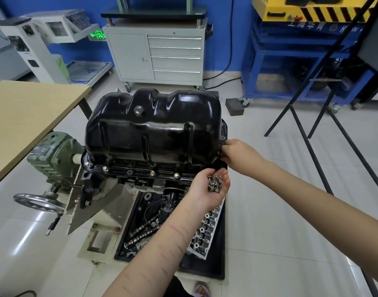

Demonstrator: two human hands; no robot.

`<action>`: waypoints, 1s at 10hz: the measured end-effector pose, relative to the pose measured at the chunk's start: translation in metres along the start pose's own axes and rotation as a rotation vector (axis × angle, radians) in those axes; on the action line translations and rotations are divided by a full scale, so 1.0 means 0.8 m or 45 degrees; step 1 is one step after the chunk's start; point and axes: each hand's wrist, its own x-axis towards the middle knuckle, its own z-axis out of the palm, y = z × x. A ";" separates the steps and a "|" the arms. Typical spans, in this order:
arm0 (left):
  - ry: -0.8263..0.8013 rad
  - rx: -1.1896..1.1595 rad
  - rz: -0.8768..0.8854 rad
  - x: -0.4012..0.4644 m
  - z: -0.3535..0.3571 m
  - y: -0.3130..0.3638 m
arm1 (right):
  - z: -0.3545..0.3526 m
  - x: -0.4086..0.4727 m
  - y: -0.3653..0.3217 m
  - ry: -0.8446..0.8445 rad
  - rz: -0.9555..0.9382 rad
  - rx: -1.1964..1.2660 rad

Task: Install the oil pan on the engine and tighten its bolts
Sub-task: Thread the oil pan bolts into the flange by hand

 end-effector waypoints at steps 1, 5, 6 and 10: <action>-0.003 -0.004 0.001 0.000 0.000 0.000 | -0.001 0.001 0.001 -0.014 -0.012 0.067; -0.003 -0.019 0.024 0.001 0.006 0.000 | 0.002 0.000 0.004 0.038 -0.013 -0.208; 0.002 -0.012 0.023 0.000 0.008 0.000 | 0.001 -0.001 0.006 0.019 0.018 -0.105; -0.022 -0.011 0.021 0.002 0.008 0.002 | 0.002 0.000 0.004 0.021 0.027 0.206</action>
